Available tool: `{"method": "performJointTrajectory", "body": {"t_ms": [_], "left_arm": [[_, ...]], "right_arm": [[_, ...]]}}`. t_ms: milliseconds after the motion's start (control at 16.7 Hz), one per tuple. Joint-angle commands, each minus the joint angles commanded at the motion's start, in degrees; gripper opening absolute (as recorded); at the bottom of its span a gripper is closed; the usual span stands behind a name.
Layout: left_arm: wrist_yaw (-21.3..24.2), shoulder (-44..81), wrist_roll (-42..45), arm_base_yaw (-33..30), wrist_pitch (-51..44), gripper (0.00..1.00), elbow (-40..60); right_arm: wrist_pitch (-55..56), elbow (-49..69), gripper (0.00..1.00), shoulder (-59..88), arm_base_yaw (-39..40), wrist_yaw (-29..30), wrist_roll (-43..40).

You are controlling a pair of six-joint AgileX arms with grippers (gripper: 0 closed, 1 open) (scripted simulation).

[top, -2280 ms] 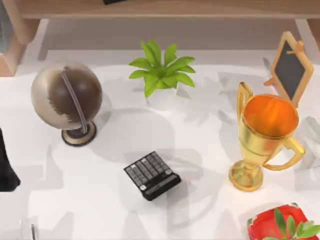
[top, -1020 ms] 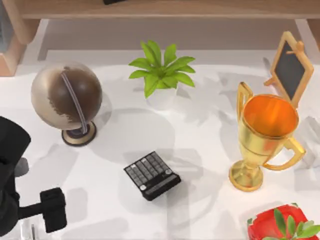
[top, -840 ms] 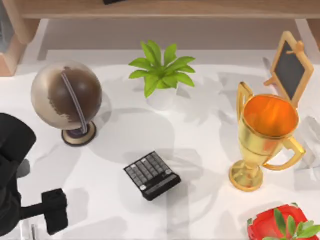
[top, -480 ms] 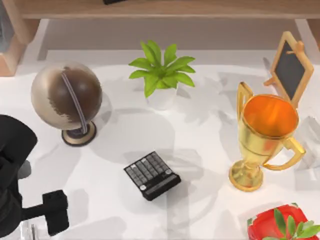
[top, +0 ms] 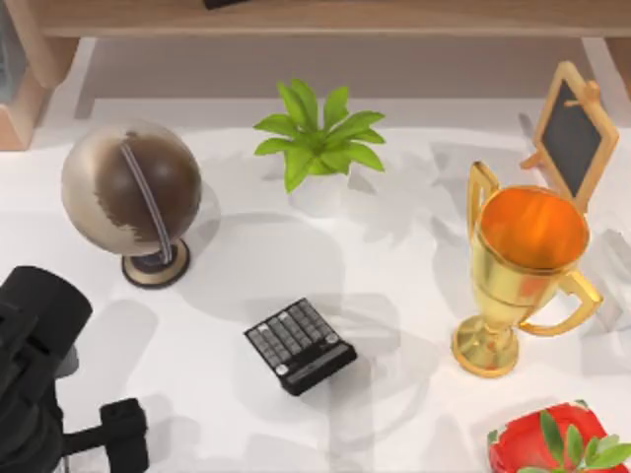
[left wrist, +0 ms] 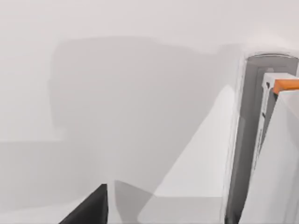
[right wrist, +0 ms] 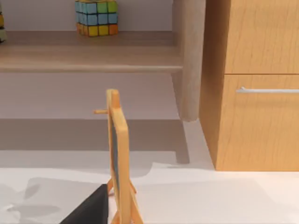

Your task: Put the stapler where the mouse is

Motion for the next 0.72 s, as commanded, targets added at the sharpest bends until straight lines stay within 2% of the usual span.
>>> {"method": "performJointTrajectory", "body": {"t_ms": [180, 720], "left_arm": [[0.0, 0.02, 0.0, 0.0, 0.03, 1.0, -0.02], [0.0, 0.02, 0.0, 0.0, 0.03, 0.32, -0.02]], "right_arm": [[0.0, 0.0, 1.0, 0.0, 0.0, 0.0, 0.0], [0.0, 0.0, 1.0, 0.0, 0.0, 0.0, 0.0]]}}
